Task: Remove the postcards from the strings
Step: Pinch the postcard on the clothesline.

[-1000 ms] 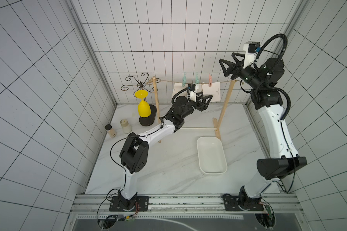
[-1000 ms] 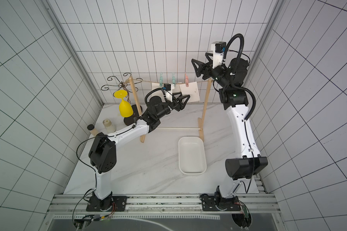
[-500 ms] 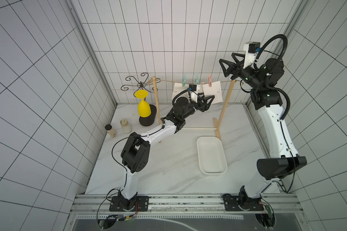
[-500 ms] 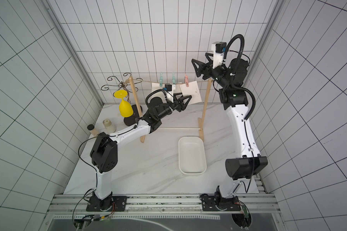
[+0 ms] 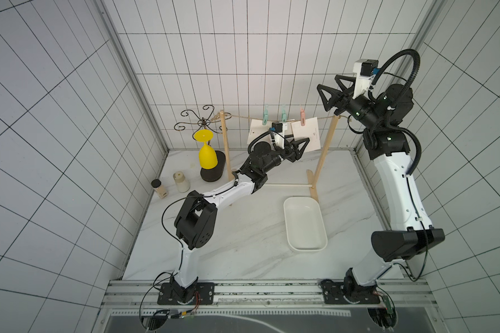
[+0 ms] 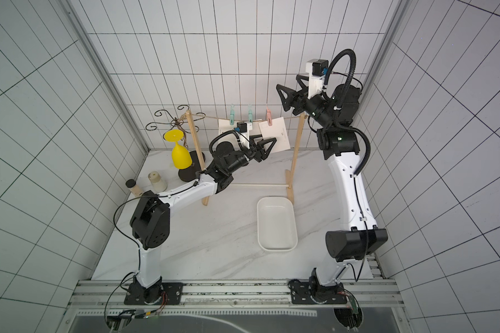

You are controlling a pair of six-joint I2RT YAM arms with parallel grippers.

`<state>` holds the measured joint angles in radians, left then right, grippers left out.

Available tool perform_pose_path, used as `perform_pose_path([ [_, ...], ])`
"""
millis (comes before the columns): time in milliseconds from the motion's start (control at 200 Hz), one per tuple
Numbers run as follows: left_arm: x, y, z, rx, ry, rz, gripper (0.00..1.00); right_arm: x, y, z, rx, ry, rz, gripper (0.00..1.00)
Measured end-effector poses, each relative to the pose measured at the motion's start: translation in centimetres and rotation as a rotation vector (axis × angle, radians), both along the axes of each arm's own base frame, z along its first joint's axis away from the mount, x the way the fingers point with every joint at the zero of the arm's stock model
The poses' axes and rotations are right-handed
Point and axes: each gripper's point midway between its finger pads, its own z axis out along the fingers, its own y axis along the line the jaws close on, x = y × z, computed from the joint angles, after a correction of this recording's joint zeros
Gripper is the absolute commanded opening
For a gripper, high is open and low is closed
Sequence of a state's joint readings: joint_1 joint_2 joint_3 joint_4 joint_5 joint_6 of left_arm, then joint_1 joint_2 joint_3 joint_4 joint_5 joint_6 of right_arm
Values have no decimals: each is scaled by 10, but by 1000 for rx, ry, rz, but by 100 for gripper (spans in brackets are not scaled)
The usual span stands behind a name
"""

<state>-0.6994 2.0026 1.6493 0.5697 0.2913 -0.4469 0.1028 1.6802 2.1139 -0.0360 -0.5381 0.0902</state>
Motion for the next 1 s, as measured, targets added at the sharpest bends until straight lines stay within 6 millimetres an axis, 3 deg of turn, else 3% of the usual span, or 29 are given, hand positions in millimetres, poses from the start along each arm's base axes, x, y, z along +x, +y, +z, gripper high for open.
perform_pose_path([
  [480, -5, -2, -3, -28, 16, -25, 47, 0, 1, -4, 6, 13, 13, 84],
  [785, -7, -2, -2, -41, 19, -38, 44, -2, 4, -4, 14, 23, 35, 84],
  [1000, -9, -3, -1, -46, 23, -47, 33, -3, 5, -3, 19, 22, 44, 84],
])
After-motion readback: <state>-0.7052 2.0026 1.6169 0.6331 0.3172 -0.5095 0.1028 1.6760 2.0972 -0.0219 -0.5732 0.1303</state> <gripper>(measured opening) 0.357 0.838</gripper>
